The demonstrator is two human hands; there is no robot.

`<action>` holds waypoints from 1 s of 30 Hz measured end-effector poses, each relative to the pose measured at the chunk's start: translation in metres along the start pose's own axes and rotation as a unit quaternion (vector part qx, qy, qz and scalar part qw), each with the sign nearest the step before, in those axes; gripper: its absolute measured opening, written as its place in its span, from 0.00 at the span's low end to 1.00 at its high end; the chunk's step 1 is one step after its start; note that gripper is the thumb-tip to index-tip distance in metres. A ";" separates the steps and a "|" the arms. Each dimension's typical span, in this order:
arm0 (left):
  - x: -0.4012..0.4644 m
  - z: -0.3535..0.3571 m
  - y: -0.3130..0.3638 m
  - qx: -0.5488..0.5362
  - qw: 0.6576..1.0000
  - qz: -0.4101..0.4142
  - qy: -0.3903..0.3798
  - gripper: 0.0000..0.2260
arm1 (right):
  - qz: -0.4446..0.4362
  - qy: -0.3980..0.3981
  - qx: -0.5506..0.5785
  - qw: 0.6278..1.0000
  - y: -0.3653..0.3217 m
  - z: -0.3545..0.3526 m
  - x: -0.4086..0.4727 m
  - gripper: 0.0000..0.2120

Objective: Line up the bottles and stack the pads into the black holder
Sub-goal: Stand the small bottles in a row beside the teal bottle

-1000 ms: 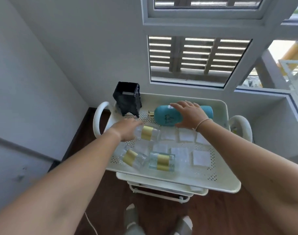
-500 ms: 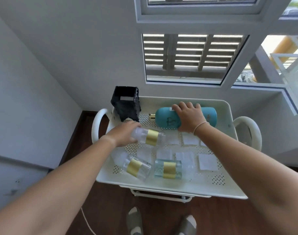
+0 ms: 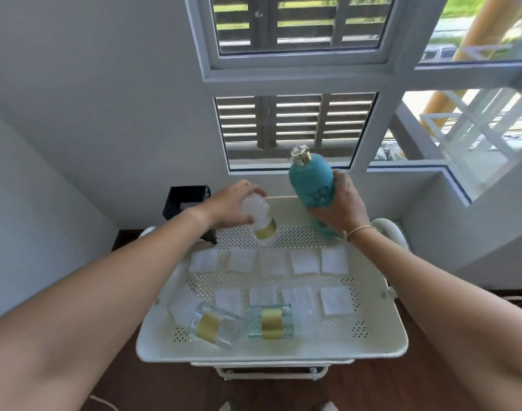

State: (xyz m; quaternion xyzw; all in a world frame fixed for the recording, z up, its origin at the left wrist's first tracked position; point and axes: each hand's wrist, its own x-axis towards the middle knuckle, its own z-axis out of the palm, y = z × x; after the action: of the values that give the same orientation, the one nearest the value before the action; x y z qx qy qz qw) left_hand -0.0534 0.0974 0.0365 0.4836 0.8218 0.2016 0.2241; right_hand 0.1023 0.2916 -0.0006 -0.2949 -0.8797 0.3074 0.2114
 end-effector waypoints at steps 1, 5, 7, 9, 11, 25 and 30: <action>0.009 0.001 0.003 0.006 1.000 0.003 0.001 0.25 | 0.023 0.012 0.039 0.999 0.004 -0.006 -0.001 0.36; 0.038 0.009 0.015 0.040 0.999 0.026 -0.007 0.24 | 0.097 0.050 0.135 0.985 0.021 -0.017 -0.012 0.37; 0.048 0.016 0.020 0.046 0.998 0.035 -0.016 0.24 | 0.126 0.067 0.174 0.974 0.025 -0.017 -0.017 0.37; 0.055 0.024 0.023 0.040 0.998 0.041 -0.020 0.24 | 0.134 0.072 0.182 0.971 0.027 -0.017 -0.021 0.38; 0.060 0.031 0.026 0.021 0.999 0.037 -0.024 0.24 | 0.139 0.070 0.181 0.971 0.027 -0.016 -0.022 0.38; 0.086 0.054 0.049 -0.032 0.997 0.048 -0.052 0.28 | 0.162 0.056 0.181 0.968 0.027 -0.016 -0.030 0.39; 0.088 0.062 0.055 -0.059 0.997 0.045 -0.031 0.26 | 0.165 0.040 0.193 0.966 0.031 -0.015 -0.037 0.40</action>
State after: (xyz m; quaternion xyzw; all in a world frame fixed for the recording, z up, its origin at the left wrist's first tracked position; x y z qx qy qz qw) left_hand -0.0179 0.2075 0.0010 0.5124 0.7783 0.2448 0.2680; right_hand 0.1499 0.2937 -0.0178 -0.4013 -0.7339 0.4898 0.2459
